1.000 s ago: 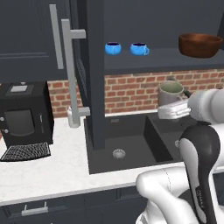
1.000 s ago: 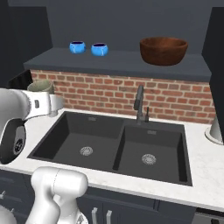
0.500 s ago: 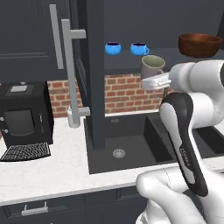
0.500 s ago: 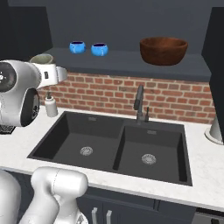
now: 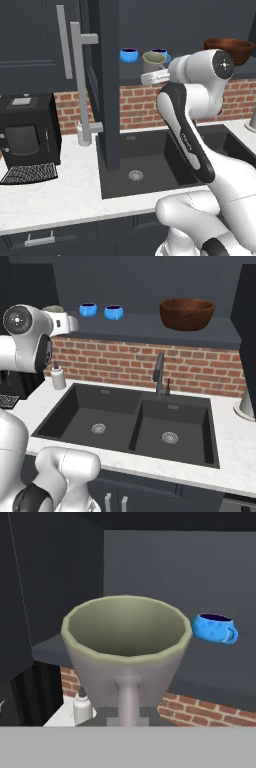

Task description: Gather all objects into one cabinet and sort the glasses and bowls to opposite sides.

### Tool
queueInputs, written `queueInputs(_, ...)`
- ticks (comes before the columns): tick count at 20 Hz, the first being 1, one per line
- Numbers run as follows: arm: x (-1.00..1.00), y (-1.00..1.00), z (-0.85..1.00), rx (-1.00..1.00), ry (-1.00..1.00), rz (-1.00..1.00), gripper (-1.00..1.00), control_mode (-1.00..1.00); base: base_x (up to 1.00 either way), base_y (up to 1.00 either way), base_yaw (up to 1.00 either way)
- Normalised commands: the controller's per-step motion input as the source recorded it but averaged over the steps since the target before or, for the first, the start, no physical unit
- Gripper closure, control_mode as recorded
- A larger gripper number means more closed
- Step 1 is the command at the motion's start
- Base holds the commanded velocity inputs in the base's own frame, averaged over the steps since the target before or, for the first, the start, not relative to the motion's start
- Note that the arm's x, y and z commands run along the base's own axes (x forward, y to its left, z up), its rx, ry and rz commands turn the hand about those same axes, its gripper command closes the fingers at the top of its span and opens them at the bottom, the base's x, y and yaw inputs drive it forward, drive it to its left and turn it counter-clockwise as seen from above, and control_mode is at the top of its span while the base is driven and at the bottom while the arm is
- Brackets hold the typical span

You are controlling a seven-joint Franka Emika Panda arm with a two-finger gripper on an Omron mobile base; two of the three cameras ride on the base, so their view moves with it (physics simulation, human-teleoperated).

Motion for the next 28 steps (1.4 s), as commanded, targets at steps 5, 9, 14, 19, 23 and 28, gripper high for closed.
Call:
queueInputs(5,0.68,0.02,-0.08,0.03,-0.01,0.03,1.0,-1.0,0.0,0.0,0.0)
queueInputs(9,0.7,0.04,0.0,0.0,0.0,0.01,1.0,-1.0,0.0,0.0,0.0)
queueInputs(14,0.75,0.1,0.0,0.0,0.02,0.0,1.0,-1.0,0.0,0.0,0.0)
queueInputs(19,0.83,0.18,0.0,0.0,0.11,0.0,1.0,-1.0,0.0,0.0,0.0)
queueInputs(23,0.86,0.17,-0.18,0.0,0.15,0.0,1.0,-1.0,0.0,0.0,0.0)
queueInputs(28,0.76,0.27,-0.25,0.0,0.11,0.0,1.0,-1.0,0.0,0.0,0.0)
